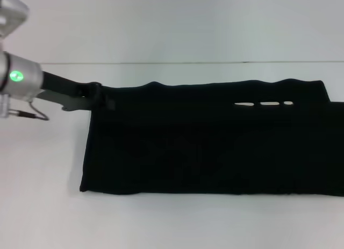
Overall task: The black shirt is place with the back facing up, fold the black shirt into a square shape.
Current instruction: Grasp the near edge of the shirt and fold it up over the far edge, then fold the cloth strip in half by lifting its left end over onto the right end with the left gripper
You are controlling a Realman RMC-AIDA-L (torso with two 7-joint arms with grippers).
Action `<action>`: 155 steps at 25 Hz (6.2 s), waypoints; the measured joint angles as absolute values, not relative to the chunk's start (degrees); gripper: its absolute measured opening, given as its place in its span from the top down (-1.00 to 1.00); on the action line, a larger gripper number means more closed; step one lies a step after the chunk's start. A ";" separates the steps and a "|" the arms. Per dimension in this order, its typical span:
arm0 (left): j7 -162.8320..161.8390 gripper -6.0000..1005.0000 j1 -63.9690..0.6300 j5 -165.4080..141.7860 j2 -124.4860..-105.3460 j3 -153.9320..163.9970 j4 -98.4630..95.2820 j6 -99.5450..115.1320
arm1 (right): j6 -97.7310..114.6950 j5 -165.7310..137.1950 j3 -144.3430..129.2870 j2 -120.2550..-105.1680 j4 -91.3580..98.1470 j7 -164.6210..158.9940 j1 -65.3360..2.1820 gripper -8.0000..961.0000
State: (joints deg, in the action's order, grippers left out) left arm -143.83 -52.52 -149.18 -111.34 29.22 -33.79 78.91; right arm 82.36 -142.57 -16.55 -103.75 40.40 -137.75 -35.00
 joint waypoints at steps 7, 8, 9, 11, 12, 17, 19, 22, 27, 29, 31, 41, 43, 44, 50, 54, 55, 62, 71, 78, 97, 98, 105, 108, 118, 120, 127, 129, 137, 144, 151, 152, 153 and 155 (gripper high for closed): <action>-149.57 0.94 -52.98 -149.21 -113.83 38.40 -33.13 67.30 | 67.15 -142.80 -18.19 -107.40 38.17 -137.89 -38.78 0.89; -149.62 0.94 -52.98 -149.11 -114.03 38.48 -33.66 67.21 | 66.12 -142.77 -18.41 -107.71 38.27 -138.06 -39.27 0.89; -149.62 0.93 -52.84 -148.71 -114.37 38.38 -34.85 67.42 | 65.88 -142.73 -18.57 -107.89 38.40 -138.17 -39.77 0.89; -149.76 0.93 -52.43 -147.98 -114.91 38.23 -37.70 68.15 | 66.09 -142.69 -18.93 -108.04 39.00 -138.44 -40.76 0.89; -150.03 0.93 -52.22 -147.56 -115.00 38.20 -39.18 68.48 | 66.43 -142.68 -19.26 -108.04 39.57 -138.89 -41.17 0.89; -152.40 0.92 -53.35 -147.39 -113.56 38.67 -40.24 66.70 | 64.99 -142.58 -22.13 -107.70 41.13 -140.54 -43.51 0.89; -152.53 0.92 -53.66 -147.70 -113.51 39.04 -39.38 64.58 | 61.33 -142.70 -24.20 -108.05 39.69 -140.55 -44.34 0.89; -152.22 0.91 -53.74 -147.95 -113.98 39.92 -37.45 61.05 | 52.13 -142.82 -28.30 -108.92 34.73 -140.49 -45.30 0.89; -152.09 0.91 -53.39 -148.09 -115.18 42.05 -34.15 53.44 | 40.66 -142.66 -32.21 -110.05 29.01 -140.32 -46.12 0.89; -152.05 0.90 -53.35 -148.11 -115.40 42.36 -33.55 51.96 | 38.00 -142.60 -32.55 -110.59 28.38 -140.18 -46.32 0.89; -151.78 0.90 -53.32 -148.14 -115.87 42.87 -32.49 48.60 | 36.01 -142.65 -32.60 -111.21 28.23 -139.97 -46.48 0.89; -150.35 0.88 -53.74 -148.20 -117.49 43.34 -32.04 43.39 | 34.28 -142.74 -33.30 -111.56 28.11 -140.20 -47.34 0.83; -150.02 0.88 -53.89 -148.21 -117.60 43.45 -31.70 43.11 | 34.52 -142.83 -34.55 -111.50 28.09 -140.41 -47.40 0.80; -150.01 0.88 -53.99 -148.27 -117.54 43.48 -31.26 42.85 | 34.63 -142.84 -35.58 -111.32 28.08 -140.69 -47.45 0.79; -150.23 0.69 -54.14 -148.25 -116.80 43.15 -30.66 41.37 | 34.65 -142.89 -38.46 -109.75 28.39 -142.70 -47.66 0.71; -151.17 0.55 -53.78 -147.86 -116.07 42.64 -32.47 44.21 | 37.89 -142.91 -38.40 -106.79 28.71 -143.97 -48.38 0.52; -151.30 0.51 -53.39 -147.61 -116.02 42.27 -33.68 45.74 | 39.45 -142.91 -38.47 -105.84 28.76 -144.45 -48.56 0.44; -151.18 0.16 -49.74 -143.37 -116.22 40.78 -38.98 52.21 | 48.51 -142.92 -38.58 -102.50 29.64 -146.89 -48.68 0.20; -150.82 0.16 -48.62 -141.27 -116.16 41.17 -38.85 52.47 | 41.19 -142.99 -40.87 -106.96 28.68 -146.61 -47.57 0.22; -150.82 0.16 -48.96 -141.24 -116.48 41.30 -38.70 52.50 | 35.97 -143.07 -44.97 -108.89 24.13 -146.53 -48.45 0.22; -149.53 0.16 -45.15 -141.18 -112.96 27.82 -38.29 81.70 | 64.16 -138.89 -42.04 -102.51 37.78 -154.13 -50.50 0.14; -148.21 0.16 -43.80 -140.94 -112.84 23.70 -38.12 84.49 | 64.34 -139.30 -42.04 -102.33 37.89 -154.34 -50.69 0.14; -145.15 0.03 -38.76 -139.09 -112.74 10.26 -35.32 92.48 | 64.44 -142.20 -42.05 -101.98 38.27 -154.04 -50.91 -0.07; -146.91 -0.10 -37.64 -139.08 -112.95 9.16 -34.59 93.77 | 64.43 -143.04 -41.78 -101.97 38.39 -154.47 -50.95 -0.29; -149.46 -0.44 -34.48 -139.37 -114.53 9.32 -30.70 85.85 | 64.41 -143.30 -41.95 -102.01 38.42 -154.42 -50.84 -0.88; -149.58 -0.43 -33.78 -139.49 -114.78 9.34 -30.81 84.97 | 64.22 -143.32 -41.78 -102.02 38.34 -154.32 -50.70 -0.88; -149.48 -0.40 -33.13 -140.26 -115.65 10.00 -28.63 79.63 | 63.39 -143.36 -41.64 -102.05 38.22 -154.20 -50.64 -0.87; -149.37 -0.40 -33.39 -140.27 -115.78 10.94 -27.38 77.79 | 63.22 -143.36 -41.69 -102.09 38.20 -154.17 -50.76 -0.87; -149.12 -0.36 -34.41 -140.19 -116.23 11.50 -25.32 74.21 | 62.91 -143.36 -41.92 -102.14 38.16 -154.16 -50.89 -0.87; -149.08 -0.34 -35.98 -140.20 -116.41 12.17 -23.68 72.63 | 62.78 -143.35 -42.03 -102.12 38.14 -154.08 -50.93 -0.87; -148.51 -0.31 -37.51 -139.92 -116.54 12.28 -22.94 72.49 | 62.62 -143.35 -42.06 -102.31 37.96 -154.07 -50.89 -0.87; -148.13 -0.31 -38.06 -139.95 -116.58 12.29 -22.53 72.30 | 62.62 -143.35 -42.07 -102.33 37.96 -154.07 -50.91 -0.87; -147.87 -0.30 -38.42 -139.96 -116.60 12.30 -22.27 72.20 | 62.63 -143.35 -42.09 -102.36 37.96 -154.05 -50.93 -0.87; -147.16 -0.29 -39.06 -139.94 -116.61 12.26 -22.12 72.72 | 62.63 -143.34 -42.13 -102.37 37.96 -154.02 -50.95 -0.87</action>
State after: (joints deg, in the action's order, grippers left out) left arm -147.16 -39.06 -139.94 -116.61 12.26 -22.12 72.72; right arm 62.63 -143.34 -42.13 -102.37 37.96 -154.02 -50.95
